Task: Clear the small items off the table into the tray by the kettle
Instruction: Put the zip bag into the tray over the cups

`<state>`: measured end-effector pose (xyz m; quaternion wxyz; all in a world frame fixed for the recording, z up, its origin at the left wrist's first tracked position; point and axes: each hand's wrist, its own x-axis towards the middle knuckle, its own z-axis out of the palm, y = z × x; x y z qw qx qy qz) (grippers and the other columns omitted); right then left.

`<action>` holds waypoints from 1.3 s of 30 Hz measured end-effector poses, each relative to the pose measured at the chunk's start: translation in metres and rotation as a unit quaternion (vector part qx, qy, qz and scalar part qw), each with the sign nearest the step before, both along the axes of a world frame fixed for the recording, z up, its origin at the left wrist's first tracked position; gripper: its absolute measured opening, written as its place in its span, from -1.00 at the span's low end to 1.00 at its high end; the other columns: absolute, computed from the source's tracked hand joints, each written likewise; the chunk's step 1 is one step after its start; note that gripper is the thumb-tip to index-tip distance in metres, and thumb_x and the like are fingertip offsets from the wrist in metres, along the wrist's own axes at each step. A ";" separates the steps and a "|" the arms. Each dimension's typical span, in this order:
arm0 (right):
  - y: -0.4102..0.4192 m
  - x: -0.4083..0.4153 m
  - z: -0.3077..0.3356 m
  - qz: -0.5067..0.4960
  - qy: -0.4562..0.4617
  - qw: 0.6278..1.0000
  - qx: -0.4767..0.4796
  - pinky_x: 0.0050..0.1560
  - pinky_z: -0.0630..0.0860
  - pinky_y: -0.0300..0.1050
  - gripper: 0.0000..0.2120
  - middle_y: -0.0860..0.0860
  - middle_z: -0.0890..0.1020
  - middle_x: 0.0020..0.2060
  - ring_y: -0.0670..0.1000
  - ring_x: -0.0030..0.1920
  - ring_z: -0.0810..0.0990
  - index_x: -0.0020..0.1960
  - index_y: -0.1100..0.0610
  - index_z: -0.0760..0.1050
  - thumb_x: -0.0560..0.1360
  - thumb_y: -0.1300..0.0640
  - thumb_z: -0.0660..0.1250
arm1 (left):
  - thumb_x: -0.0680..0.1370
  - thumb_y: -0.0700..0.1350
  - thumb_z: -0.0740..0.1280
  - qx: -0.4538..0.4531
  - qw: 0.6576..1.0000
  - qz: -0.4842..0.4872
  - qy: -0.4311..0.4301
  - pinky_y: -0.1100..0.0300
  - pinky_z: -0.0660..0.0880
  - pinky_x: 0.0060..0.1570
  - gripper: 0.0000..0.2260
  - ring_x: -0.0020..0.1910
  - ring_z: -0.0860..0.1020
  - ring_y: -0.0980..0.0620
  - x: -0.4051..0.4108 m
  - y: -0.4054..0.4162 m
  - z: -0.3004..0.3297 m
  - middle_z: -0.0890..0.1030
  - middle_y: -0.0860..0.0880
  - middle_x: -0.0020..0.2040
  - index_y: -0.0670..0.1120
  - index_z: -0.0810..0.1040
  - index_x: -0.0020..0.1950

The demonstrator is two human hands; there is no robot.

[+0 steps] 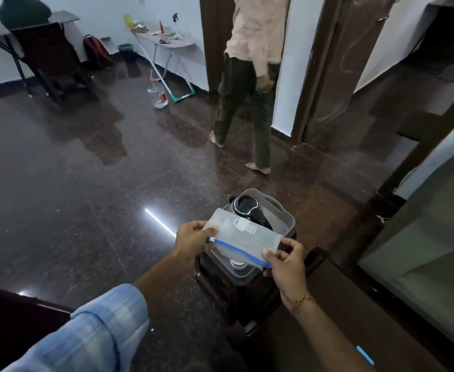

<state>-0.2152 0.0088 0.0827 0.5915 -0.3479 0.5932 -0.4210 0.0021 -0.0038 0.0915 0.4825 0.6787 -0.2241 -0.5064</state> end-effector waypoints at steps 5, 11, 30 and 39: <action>-0.018 0.025 -0.013 -0.017 -0.004 1.000 0.023 -0.40 0.56 -0.16 -0.58 0.10 0.63 -0.03 0.10 -0.13 0.68 0.17 -0.01 0.36 0.45 0.33 0.40 | 0.47 -0.37 0.43 0.006 1.000 -0.024 0.002 0.21 0.59 -0.41 -0.61 -0.38 0.62 0.08 0.028 -0.024 -0.012 0.61 -0.14 -0.01 -0.05 0.55 0.23; -0.042 0.063 -0.044 -0.053 -0.002 0.991 0.122 -0.44 0.54 -0.17 -0.71 0.09 0.61 -0.07 0.05 -0.29 0.64 0.17 0.11 0.49 0.49 0.34 0.34 | 0.50 -0.32 0.37 0.085 0.987 -0.131 -0.048 0.28 0.50 -0.47 -0.80 -0.52 0.49 0.12 0.066 -0.071 -0.048 0.61 -0.11 -0.21 -0.13 0.65 0.08; -0.073 0.124 -0.154 -0.224 -0.089 0.892 0.381 -0.63 0.44 -0.28 -0.90 0.23 0.55 -0.36 -0.03 -0.63 0.53 -0.03 0.36 0.47 0.50 0.45 0.22 | 0.49 -0.30 0.38 0.299 0.882 -0.346 -0.111 0.25 0.31 -0.56 -0.92 -0.60 0.37 0.07 0.113 -0.150 -0.152 0.47 -0.13 -0.48 -0.31 0.58 -0.18; -0.088 0.121 -0.177 -0.251 -0.094 0.869 0.416 -0.62 0.47 -0.28 -0.84 0.22 0.54 -0.28 0.08 -0.37 0.51 0.09 0.35 0.44 0.52 0.44 0.23 | 0.50 -0.17 0.46 0.301 0.896 -0.313 -0.097 0.21 0.40 -0.49 -0.67 -0.50 0.41 0.04 0.101 -0.161 -0.183 0.51 -0.17 -0.27 -0.37 0.56 0.14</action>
